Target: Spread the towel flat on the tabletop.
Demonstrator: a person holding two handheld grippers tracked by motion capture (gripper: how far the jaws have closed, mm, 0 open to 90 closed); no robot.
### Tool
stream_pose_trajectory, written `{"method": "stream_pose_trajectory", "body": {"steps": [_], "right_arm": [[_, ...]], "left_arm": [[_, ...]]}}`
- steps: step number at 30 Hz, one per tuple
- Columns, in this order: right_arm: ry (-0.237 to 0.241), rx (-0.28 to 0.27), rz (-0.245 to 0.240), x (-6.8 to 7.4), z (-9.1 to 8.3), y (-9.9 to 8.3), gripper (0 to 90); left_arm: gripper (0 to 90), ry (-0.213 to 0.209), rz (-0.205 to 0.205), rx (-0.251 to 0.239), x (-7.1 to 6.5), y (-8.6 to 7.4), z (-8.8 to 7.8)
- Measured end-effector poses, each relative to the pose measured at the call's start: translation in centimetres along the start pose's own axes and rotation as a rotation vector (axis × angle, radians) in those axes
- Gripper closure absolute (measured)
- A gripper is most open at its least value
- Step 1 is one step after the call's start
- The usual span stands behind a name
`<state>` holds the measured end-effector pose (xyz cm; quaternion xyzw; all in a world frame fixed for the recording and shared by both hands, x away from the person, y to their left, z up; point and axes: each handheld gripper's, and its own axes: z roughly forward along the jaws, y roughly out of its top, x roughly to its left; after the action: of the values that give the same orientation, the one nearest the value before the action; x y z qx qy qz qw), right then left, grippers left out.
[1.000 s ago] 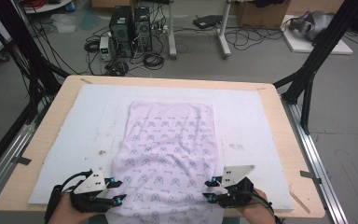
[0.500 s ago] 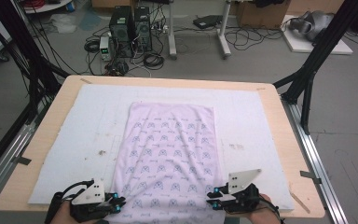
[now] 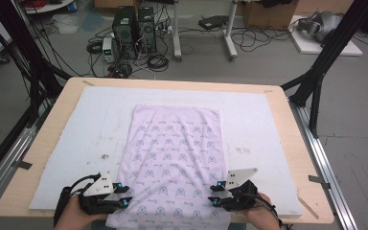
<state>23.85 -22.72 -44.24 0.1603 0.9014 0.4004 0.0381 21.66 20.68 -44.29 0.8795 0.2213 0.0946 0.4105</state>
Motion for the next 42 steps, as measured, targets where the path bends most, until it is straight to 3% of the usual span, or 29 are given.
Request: {"method": "stream_pose_trajectory", "body": {"steps": [11, 13, 15, 21, 27, 32, 36, 42], "right_arm": [[-0.039, -0.048, 0.074, -3.1, -0.2, 1.5, 41.2], [-0.063, -0.066, 0.086, -3.6, -0.5, 1.6, 37.2], [-0.096, -0.072, 0.107, -4.2, -0.8, 1.6, 33.2], [-0.127, -0.087, 0.139, -6.1, -1.6, 2.4, 28.3], [-0.146, -0.108, 0.158, -8.3, -2.2, 3.9, 25.9], [-0.155, -0.106, 0.14, -9.6, -2.4, 5.6, 25.4], [-0.154, -0.102, 0.133, -10.5, -2.5, 6.8, 24.9], [-0.148, -0.115, 0.139, -11.3, -2.7, 7.2, 24.8]], "left_arm": [[47.9, 0.007, -0.074, -0.098, 3.0, 2.3, 0.1], [46.4, 0.018, -0.088, -0.105, 3.5, 2.5, 0.1], [43.5, 0.027, -0.139, -0.107, 4.2, 2.7, 0.2], [35.2, 0.097, -0.209, -0.147, 6.5, 3.3, 0.3], [33.2, 0.128, -0.188, -0.127, 8.0, 5.3, 0.0], [33.1, 0.157, -0.169, -0.127, 9.0, 6.9, -0.1], [33.1, 0.16, -0.187, -0.132, 9.8, 7.4, 0.0], [33.3, 0.16, -0.191, -0.121, 10.2, 7.4, 0.2]]}}
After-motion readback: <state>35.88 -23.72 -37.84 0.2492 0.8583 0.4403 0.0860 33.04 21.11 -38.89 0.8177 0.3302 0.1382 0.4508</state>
